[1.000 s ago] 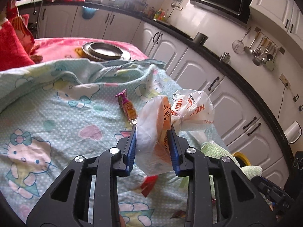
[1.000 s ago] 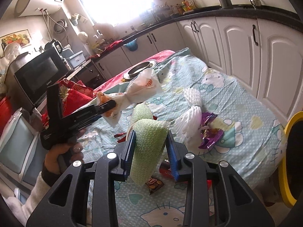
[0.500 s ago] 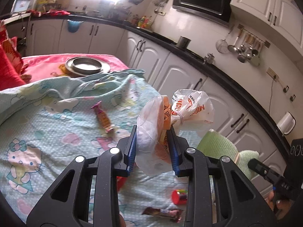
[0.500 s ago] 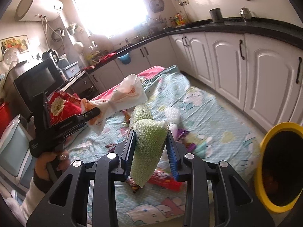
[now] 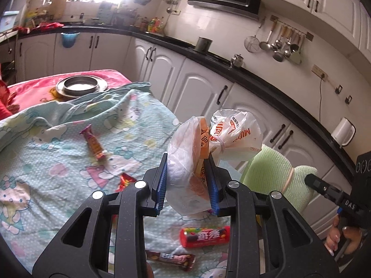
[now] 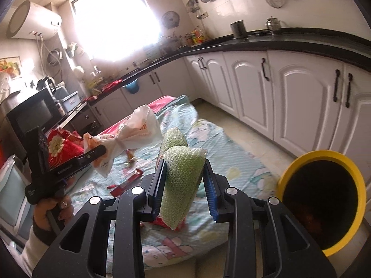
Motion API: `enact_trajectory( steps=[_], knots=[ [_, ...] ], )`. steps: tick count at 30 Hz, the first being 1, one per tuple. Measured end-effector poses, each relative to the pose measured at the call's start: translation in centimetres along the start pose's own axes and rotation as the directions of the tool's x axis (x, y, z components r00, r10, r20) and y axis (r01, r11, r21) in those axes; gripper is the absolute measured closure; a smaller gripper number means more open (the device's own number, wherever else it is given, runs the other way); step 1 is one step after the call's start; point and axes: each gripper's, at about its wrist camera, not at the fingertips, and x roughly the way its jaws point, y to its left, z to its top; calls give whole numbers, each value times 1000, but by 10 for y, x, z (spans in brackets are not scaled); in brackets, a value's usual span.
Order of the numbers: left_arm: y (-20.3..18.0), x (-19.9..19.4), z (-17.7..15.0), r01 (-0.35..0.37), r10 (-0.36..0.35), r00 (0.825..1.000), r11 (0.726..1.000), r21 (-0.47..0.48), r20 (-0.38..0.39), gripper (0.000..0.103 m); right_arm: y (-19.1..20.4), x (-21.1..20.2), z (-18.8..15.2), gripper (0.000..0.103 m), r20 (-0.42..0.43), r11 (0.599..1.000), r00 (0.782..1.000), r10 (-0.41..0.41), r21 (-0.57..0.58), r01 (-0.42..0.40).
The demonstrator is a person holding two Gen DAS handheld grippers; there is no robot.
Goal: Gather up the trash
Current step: 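Carry the white bag and green sponge in both tools over the yellow bin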
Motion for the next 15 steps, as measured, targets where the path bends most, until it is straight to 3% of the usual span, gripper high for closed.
enact_trajectory(
  steps=[15],
  knots=[
    [-50, 17, -9, 27, -25, 999, 993, 115, -24, 80, -50, -36, -6, 73, 66, 988, 987, -144, 56, 141]
  ],
)
